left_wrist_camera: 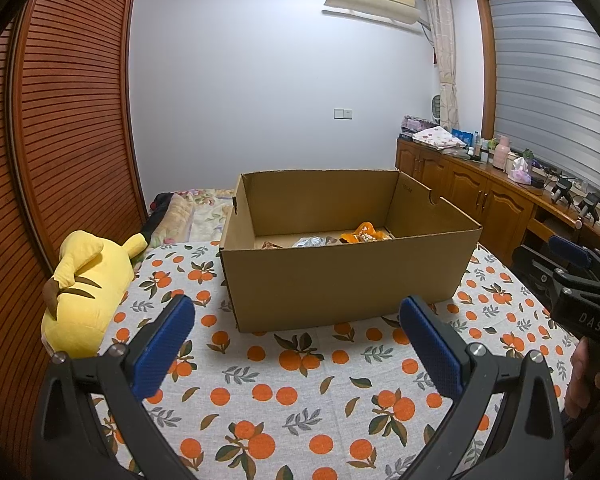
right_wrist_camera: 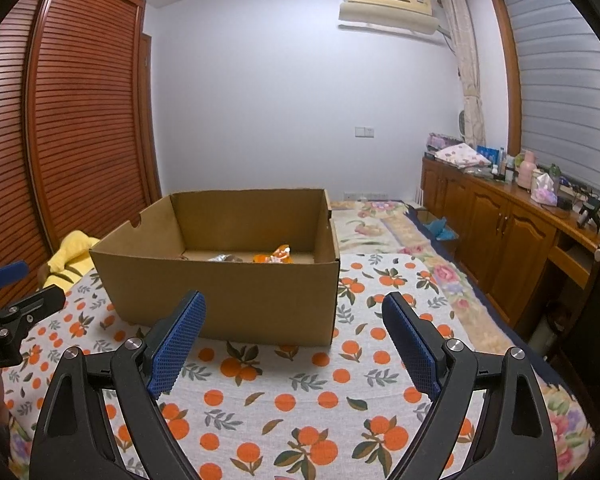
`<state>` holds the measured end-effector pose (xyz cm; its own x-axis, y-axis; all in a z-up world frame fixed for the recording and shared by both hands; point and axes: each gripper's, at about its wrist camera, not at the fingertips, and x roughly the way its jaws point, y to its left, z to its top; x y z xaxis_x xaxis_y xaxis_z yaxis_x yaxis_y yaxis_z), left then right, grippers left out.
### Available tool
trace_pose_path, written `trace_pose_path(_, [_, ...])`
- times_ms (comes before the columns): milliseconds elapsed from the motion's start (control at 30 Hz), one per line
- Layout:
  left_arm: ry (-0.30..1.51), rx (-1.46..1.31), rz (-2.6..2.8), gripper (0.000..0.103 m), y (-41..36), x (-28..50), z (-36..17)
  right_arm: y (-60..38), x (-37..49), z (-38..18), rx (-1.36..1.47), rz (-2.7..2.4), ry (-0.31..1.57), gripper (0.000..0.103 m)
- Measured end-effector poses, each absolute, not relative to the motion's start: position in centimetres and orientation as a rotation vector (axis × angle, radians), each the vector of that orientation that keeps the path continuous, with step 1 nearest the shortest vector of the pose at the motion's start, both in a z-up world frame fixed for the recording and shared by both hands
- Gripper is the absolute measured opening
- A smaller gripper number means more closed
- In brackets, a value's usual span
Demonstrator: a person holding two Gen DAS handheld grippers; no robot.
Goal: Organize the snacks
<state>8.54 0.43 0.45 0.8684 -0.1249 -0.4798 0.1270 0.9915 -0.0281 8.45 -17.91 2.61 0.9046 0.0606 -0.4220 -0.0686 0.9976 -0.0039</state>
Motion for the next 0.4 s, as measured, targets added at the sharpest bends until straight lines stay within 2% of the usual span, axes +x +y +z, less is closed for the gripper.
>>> trace_pose_path(400, [0.502, 0.005, -0.132, 0.103, 0.41, 8.48, 0.57, -17.84, 8.46, 2.60, -0.017, 0.065, 0.435, 0.092])
